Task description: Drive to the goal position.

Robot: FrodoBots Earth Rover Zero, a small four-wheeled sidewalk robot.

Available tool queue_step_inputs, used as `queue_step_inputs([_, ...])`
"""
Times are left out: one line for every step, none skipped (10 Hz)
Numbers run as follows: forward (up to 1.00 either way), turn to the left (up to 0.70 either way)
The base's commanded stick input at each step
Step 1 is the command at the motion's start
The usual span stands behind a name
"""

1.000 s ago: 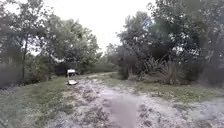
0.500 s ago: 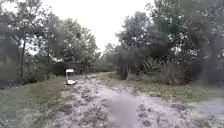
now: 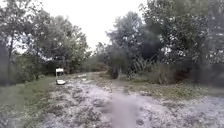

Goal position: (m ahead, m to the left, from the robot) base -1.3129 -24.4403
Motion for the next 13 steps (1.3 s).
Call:
queue_step_inputs([0.0,-0.45])
queue_step_inputs([0.0,-0.45])
queue_step_inputs([0.0,-0.45])
queue_step_inputs([0.0,-0.45])
queue_step_inputs([0.0,-0.45])
queue_step_inputs([0.0,-0.45])
queue_step_inputs([0.0,-0.45])
queue_step_inputs([0.0,-0.45])
queue_step_inputs([0.0,-0.45])
queue_step_inputs([0.0,-0.45])
queue_step_inputs([0.0,-0.45])
queue_step_inputs([0.0,-0.45])
queue_step_inputs([0.0,-0.45])
